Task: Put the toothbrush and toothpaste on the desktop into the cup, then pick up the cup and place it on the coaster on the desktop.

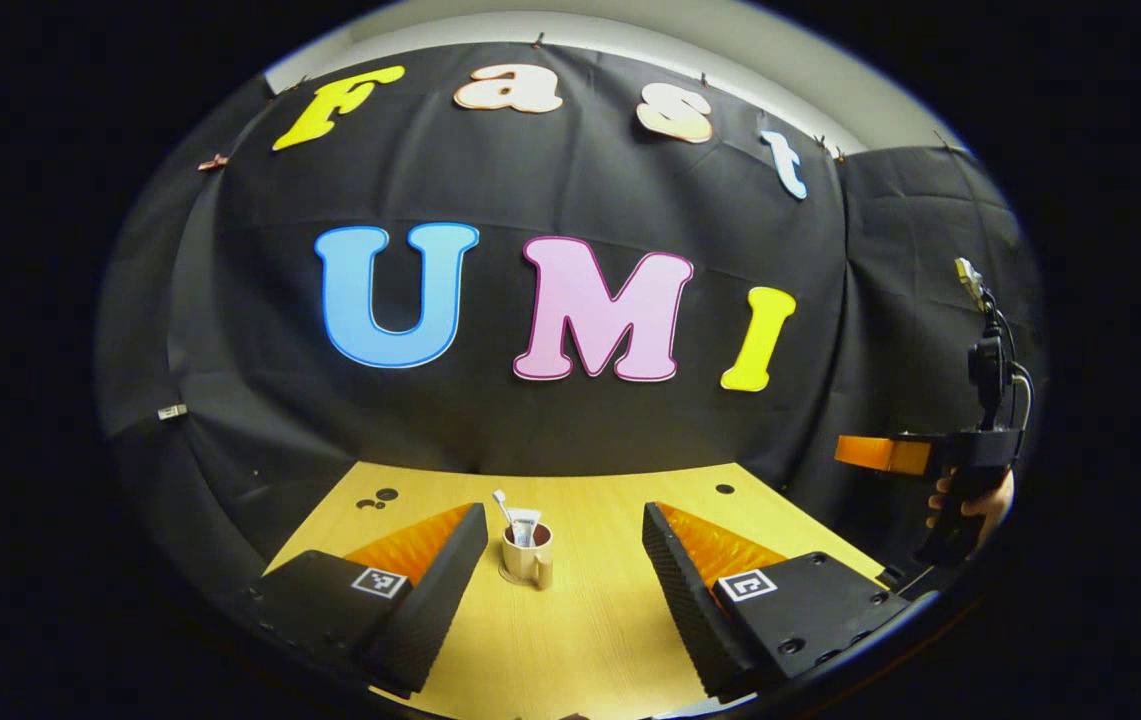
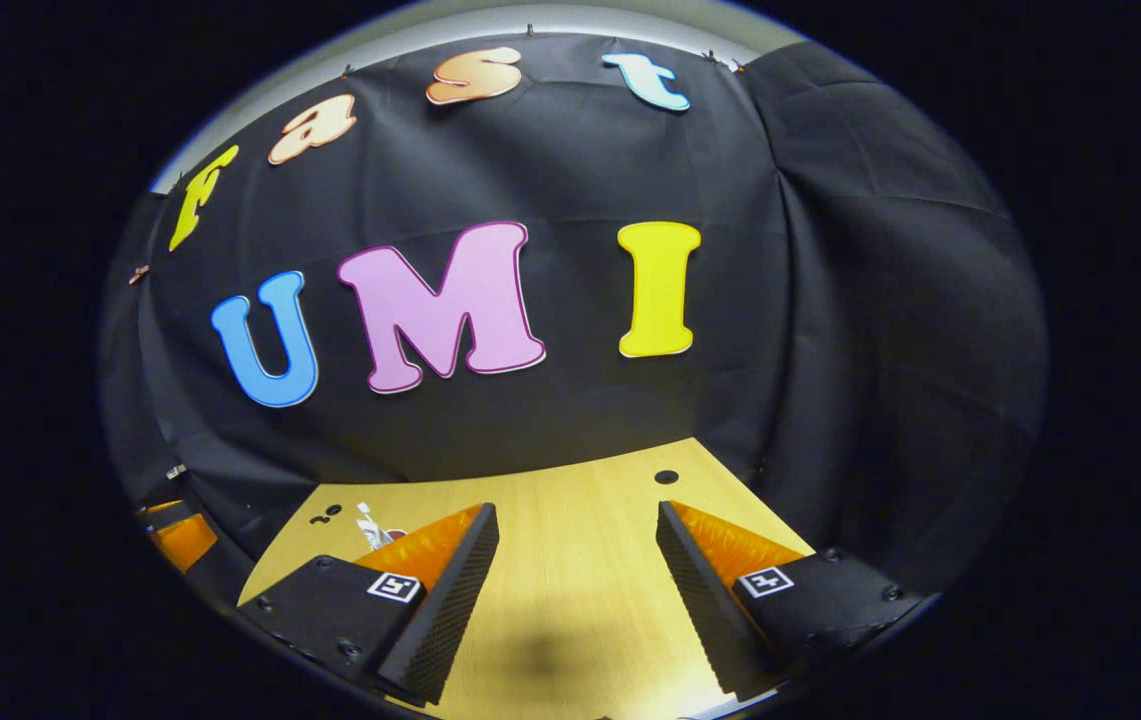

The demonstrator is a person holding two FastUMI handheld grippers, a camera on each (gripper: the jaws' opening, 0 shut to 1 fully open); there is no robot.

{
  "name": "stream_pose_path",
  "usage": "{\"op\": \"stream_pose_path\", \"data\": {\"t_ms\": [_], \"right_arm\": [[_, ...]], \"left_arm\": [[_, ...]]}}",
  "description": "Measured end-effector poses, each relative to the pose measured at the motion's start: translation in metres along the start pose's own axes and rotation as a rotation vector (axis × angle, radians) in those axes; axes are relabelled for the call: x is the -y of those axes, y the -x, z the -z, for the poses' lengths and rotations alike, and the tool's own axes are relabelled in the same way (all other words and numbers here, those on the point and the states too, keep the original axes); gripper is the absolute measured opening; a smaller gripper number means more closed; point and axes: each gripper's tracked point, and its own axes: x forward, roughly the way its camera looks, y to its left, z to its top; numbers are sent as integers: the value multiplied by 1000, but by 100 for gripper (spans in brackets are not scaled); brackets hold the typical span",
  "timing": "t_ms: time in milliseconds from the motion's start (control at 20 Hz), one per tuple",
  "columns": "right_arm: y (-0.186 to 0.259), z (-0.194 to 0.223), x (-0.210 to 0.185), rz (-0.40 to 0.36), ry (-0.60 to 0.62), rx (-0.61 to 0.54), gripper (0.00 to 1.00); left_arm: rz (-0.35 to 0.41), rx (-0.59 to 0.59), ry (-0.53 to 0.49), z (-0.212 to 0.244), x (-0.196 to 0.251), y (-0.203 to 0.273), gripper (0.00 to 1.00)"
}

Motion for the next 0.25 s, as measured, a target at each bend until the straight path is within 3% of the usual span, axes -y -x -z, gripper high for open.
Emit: {"op": "stream_pose_path", "data": {"t_ms": [250], "right_arm": [[57, 21, -23, -9, 96, 17, 98]], "left_arm": [[-111, 50, 4, 30, -39, 57, 97]]}}
